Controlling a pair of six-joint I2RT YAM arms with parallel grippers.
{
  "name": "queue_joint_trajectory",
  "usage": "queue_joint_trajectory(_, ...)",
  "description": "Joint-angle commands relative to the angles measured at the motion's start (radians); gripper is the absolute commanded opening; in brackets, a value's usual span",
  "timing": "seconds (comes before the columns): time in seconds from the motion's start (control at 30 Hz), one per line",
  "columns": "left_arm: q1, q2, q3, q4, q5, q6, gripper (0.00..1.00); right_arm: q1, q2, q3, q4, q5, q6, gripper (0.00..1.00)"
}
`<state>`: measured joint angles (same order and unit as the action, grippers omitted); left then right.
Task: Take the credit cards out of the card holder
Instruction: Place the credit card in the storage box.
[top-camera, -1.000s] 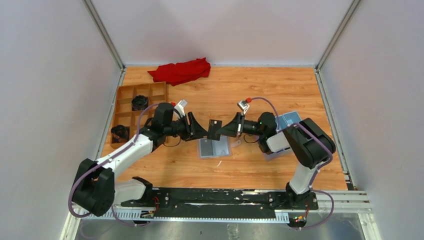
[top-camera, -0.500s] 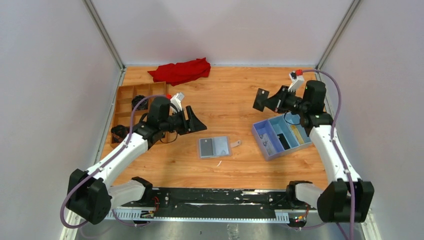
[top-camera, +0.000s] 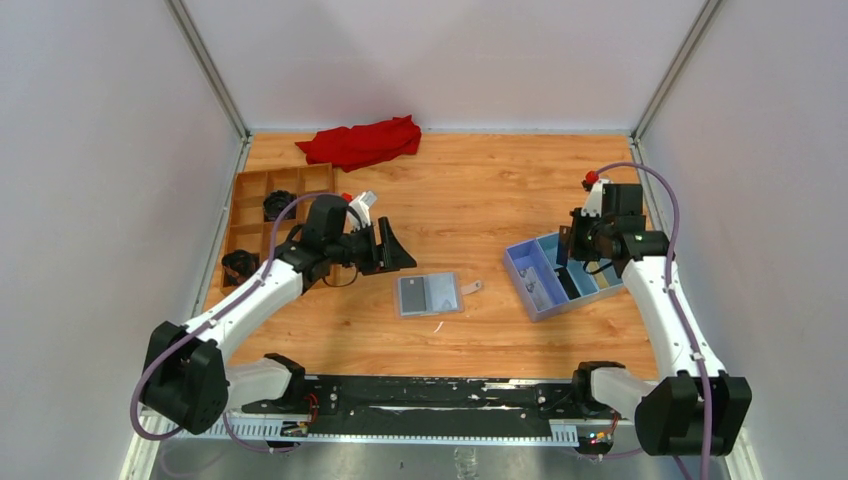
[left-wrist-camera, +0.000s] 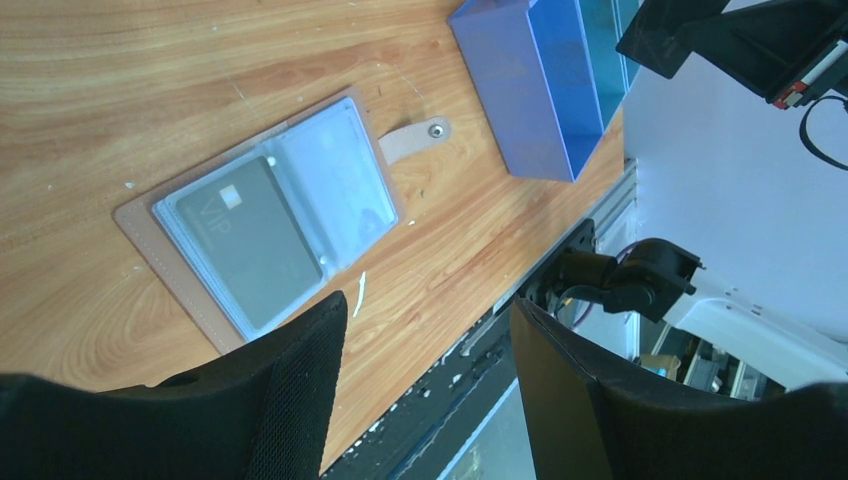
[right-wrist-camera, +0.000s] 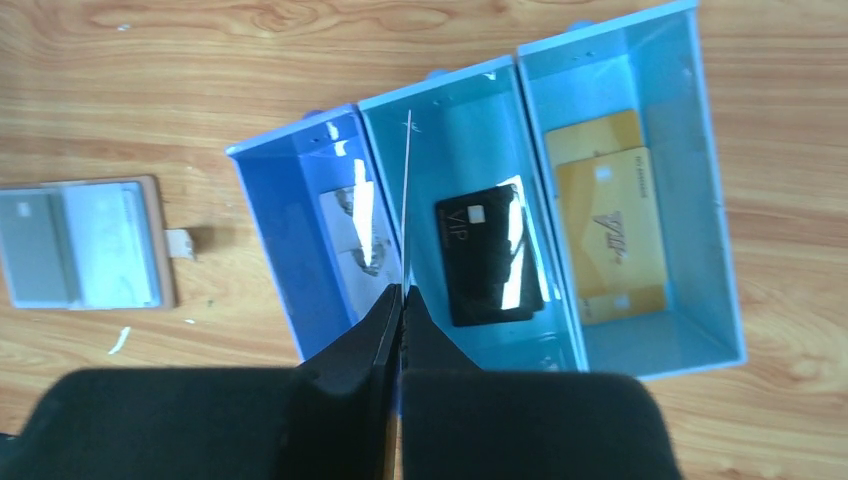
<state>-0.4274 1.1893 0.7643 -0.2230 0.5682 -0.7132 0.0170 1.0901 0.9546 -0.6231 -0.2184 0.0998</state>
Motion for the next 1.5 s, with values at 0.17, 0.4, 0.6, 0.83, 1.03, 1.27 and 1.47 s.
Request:
queue_joint_trajectory(0.17,0.004,-0.007,-0.093,0.097,0.095,-0.019,0.64,-0.008,-0.014,-0.014,-0.053,0.095,-0.176,0.00)
queue_joint_trajectory(0.4,0.004,-0.016,-0.130,0.107,0.129,-0.016,0.64,-0.009,0.108,0.039,-0.106,0.096,-0.218,0.00)
queue_joint_trajectory(0.6,0.004,-0.039,-0.162,0.124,0.121,-0.024,0.64,-0.041,0.231,0.062,-0.157,-0.014,-0.249,0.00)
queue_joint_trajectory(0.83,0.004,-0.055,-0.160,0.119,0.112,-0.019,0.65,-0.042,0.340,0.066,-0.175,-0.004,-0.237,0.01)
queue_joint_trajectory(1.03,0.004,-0.021,-0.138,0.121,0.113,-0.020,0.65,-0.035,0.325,0.079,-0.185,0.104,-0.210,0.13)
queue_joint_trajectory(1.27,0.004,0.012,-0.121,0.139,0.122,-0.022,0.65,-0.025,0.258,0.101,-0.197,0.197,-0.188,0.18)
queue_joint_trajectory(1.47,0.004,0.006,-0.131,0.139,0.118,-0.019,0.65,-0.023,0.128,0.108,-0.181,0.317,-0.140,0.26)
